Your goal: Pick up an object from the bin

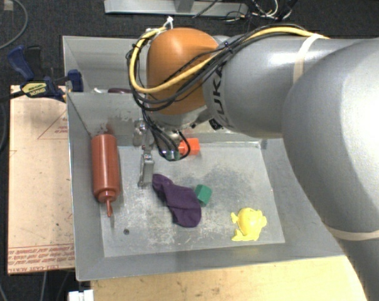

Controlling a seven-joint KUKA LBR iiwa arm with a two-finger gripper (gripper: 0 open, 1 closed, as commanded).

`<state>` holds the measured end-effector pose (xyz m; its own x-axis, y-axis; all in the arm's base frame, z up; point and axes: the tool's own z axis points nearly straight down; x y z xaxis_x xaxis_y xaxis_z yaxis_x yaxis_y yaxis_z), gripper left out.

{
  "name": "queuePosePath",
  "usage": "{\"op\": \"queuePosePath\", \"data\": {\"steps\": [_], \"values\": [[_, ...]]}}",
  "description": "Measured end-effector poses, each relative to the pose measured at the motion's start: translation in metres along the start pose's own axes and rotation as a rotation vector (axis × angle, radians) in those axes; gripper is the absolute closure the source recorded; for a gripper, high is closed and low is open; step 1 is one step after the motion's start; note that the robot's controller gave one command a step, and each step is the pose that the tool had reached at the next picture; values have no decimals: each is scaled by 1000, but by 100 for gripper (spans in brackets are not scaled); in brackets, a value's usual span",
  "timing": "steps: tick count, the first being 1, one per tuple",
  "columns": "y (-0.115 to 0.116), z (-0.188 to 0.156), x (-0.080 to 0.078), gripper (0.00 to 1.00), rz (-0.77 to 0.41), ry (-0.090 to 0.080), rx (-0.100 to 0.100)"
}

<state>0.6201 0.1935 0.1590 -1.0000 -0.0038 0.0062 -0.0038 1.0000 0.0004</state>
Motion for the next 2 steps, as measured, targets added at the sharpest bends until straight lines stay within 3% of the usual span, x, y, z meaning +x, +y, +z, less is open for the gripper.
{"op": "queuePosePath", "data": {"steps": [1,2], "values": [[-1,-5,-2,0,3,-7,-1],[-36,18,4,0,-10,-7,-3]]}}
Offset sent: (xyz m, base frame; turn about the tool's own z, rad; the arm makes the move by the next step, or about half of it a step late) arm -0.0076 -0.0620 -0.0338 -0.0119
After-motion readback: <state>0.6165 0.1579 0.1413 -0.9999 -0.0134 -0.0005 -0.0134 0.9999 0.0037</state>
